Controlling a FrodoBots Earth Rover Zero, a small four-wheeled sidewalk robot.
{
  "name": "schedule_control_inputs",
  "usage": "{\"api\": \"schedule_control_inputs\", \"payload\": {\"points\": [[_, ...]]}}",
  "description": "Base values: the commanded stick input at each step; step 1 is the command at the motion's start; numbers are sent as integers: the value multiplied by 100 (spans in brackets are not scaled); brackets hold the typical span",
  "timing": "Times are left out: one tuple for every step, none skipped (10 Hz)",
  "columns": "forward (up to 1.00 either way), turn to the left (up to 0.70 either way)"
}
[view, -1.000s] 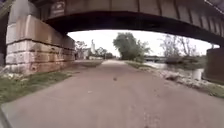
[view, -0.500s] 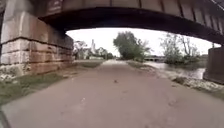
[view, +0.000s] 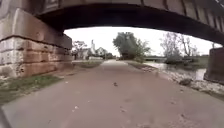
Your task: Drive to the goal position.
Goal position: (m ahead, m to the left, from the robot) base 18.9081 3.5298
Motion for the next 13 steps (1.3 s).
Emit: {"api": "schedule_control_inputs", "payload": {"points": [[70, 0], [70, 0], [70, 0], [70, 0], [70, 0], [70, 0], [70, 0], [70, 0], [70, 0], [70, 0], [70, 0], [70, 0], [70, 0]]}}
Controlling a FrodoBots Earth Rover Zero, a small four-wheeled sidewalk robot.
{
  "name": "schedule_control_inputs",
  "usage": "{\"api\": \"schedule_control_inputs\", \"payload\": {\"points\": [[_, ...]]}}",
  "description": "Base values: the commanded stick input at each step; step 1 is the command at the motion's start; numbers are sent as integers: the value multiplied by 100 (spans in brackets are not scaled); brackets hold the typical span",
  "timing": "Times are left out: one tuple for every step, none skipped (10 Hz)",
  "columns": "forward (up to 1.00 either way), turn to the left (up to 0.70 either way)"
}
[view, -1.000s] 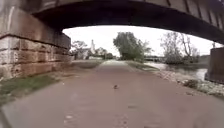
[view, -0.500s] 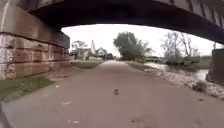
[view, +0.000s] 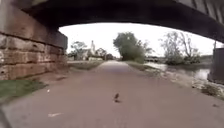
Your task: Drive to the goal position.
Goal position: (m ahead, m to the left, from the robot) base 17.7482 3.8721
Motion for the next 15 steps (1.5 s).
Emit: {"api": "schedule_control_inputs", "payload": {"points": [[70, 0], [70, 0], [70, 0], [70, 0], [70, 0], [70, 0], [70, 0], [70, 0], [70, 0], [70, 0], [70, 0], [70, 0], [70, 0], [70, 0], [70, 0]]}}
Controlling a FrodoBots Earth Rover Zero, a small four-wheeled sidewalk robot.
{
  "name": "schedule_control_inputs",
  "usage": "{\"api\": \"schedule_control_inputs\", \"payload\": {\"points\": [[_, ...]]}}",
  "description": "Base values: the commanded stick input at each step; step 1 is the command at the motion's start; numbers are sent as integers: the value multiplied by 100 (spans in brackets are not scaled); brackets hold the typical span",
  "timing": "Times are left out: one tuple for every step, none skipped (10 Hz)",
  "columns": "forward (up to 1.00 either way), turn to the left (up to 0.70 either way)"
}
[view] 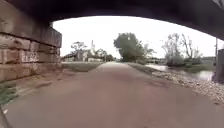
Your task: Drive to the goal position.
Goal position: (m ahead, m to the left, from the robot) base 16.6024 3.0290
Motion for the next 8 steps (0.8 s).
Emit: {"api": "schedule_control_inputs", "payload": {"points": [[70, 0], [70, 12], [70, 35], [70, 17], [70, 0], [70, 0], [70, 0], [70, 0]]}}
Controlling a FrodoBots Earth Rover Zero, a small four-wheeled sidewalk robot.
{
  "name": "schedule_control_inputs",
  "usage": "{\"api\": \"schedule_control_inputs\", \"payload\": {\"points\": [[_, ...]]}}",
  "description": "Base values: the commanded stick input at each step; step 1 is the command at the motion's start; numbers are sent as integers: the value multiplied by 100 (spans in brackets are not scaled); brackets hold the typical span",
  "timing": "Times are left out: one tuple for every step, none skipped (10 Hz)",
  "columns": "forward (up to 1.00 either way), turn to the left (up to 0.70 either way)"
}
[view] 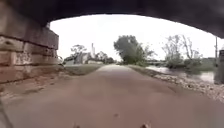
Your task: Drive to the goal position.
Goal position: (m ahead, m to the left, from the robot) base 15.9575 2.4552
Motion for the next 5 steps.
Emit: {"api": "schedule_control_inputs", "payload": {"points": [[70, 0], [70, 0], [70, 0], [70, 0], [70, 0]]}}
